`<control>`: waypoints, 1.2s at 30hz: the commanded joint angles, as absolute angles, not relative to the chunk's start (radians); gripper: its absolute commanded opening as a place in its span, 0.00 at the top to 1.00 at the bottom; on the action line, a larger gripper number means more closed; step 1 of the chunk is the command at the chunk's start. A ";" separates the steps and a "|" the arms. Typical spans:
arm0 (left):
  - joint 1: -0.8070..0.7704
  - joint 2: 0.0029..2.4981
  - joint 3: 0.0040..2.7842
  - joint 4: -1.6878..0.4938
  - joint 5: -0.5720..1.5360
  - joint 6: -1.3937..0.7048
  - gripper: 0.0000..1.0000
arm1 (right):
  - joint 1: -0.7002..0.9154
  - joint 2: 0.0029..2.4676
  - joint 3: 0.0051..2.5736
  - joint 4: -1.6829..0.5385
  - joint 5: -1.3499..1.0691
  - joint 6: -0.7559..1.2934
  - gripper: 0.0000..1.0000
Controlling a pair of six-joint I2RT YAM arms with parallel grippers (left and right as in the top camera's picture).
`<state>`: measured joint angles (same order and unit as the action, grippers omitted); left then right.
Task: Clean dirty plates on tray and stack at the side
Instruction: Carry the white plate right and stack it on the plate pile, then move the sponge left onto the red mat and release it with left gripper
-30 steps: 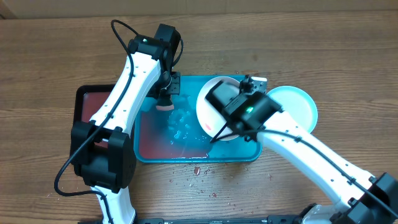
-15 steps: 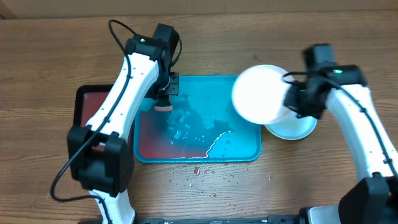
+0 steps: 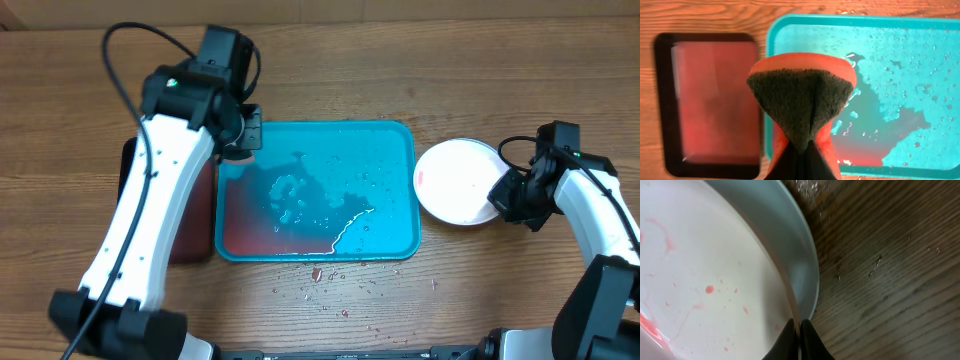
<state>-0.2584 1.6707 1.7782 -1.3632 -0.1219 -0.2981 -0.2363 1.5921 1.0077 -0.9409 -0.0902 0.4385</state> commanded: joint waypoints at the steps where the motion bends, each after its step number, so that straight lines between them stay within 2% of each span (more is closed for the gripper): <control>1: -0.226 1.602 1.786 -1.382 -0.168 -0.322 0.96 | -0.247 1.565 1.005 -0.915 -0.094 0.418 0.91; 2: -0.214 1.588 1.786 -1.388 -0.168 -0.323 0.96 | -0.247 1.565 1.005 -0.910 -0.092 0.418 0.86; 3: -0.202 1.575 1.786 -1.391 -0.168 -0.323 0.96 | -0.247 1.565 1.006 -0.906 -0.092 0.418 0.74; 4: -0.190 1.563 1.786 -1.394 -0.168 -0.323 0.96 | -0.247 1.565 1.006 -0.906 -0.092 0.418 0.57; 6: -0.163 1.539 1.786 -1.396 -0.167 -0.323 0.96 | -0.247 1.565 1.009 -0.912 -0.097 0.418 0.34; 7: -0.150 1.529 1.786 -1.396 -0.167 -0.323 0.96 | -0.247 1.565 1.013 -0.920 -0.104 0.418 0.27; 8: -0.138 1.520 1.786 -1.396 -0.163 -0.323 0.96 | -0.247 1.565 1.021 -0.933 -0.121 0.418 0.24; 16: -0.107 1.509 1.741 -1.454 -0.157 -0.342 0.96 | -0.195 1.555 1.215 -1.066 -0.271 0.379 0.23; 22: 0.019 1.507 1.577 -1.417 -0.150 -0.356 0.95 | -0.088 1.526 1.332 -1.118 -0.271 0.328 0.23; 29: 0.200 1.507 1.337 -1.190 -0.076 -0.345 0.96 | 0.017 1.515 1.340 -1.108 -0.271 0.329 0.22; 36: 0.226 1.517 1.079 -0.926 -0.067 -0.349 0.93 | 0.111 1.515 1.340 -1.102 -0.271 0.328 0.21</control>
